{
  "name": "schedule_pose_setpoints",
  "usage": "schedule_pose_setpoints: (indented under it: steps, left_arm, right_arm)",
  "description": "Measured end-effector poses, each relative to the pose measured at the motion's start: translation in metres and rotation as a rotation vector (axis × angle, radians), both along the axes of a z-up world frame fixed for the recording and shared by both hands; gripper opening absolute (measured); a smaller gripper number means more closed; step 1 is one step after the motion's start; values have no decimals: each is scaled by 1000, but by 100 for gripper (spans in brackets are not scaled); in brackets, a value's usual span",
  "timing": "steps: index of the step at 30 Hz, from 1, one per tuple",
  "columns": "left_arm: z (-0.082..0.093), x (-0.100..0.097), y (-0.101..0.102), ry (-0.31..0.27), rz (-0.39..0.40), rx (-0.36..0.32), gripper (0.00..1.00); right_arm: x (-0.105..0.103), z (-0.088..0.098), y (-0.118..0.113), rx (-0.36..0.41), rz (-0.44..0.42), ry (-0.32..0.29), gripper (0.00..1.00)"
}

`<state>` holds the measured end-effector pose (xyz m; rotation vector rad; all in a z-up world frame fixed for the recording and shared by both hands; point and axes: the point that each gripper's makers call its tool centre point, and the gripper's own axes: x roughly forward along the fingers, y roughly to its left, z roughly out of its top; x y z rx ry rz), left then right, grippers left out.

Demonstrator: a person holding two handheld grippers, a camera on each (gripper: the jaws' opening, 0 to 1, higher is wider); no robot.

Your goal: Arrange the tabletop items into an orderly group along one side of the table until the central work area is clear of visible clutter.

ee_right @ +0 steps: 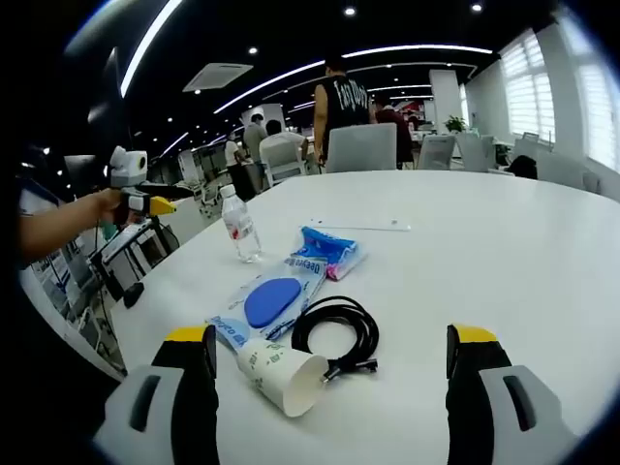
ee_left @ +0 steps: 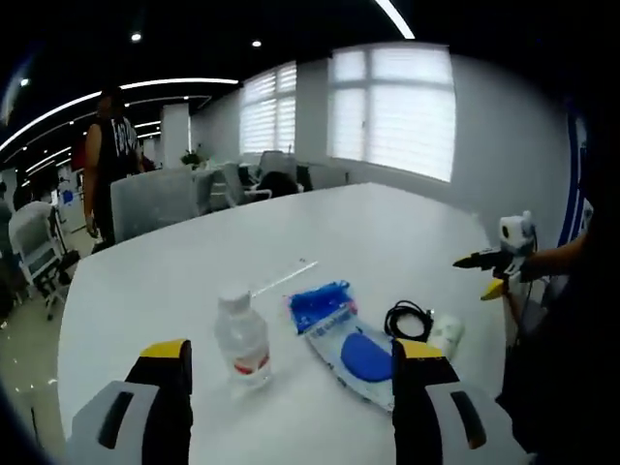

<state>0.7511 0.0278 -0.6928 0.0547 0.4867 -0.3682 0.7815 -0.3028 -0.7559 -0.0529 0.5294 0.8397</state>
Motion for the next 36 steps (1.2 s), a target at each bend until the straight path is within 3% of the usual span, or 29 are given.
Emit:
schedule_pose_setpoints:
  steps: [4,5,7,8,16,23,27,36]
  left_arm:
    - [-1,-9,-18,-10,1,-19,88]
    - [-4,-17,-34,-8,7,-23,90]
    - [-5,-20,-39,-8,9,-19,93]
    - [-4,-30,-57,-20,11,-22,93]
    - [-1,-54,-101,-53,38,-60,100]
    - [3,-70,-119,-59,39,-70,100]
    - [2,-78,-114,-59,45,-73,100]
    - [3,-89,-123,-72,47,-79,100]
  right_arm:
    - [0,4,-5,-3,17,-13,94]
    - [0,5,-7,3,17,-16,94]
    - [0,6,-8,6,17,-18,94]
    - [1,9,-13,11,19,-26,94]
    - [5,17,-32,21,12,-50,96]
    - [5,18,-44,25,11,-57,100]
    - [3,22,-48,26,5,-66,100]
    - [-5,26,-44,15,26,-79,100]
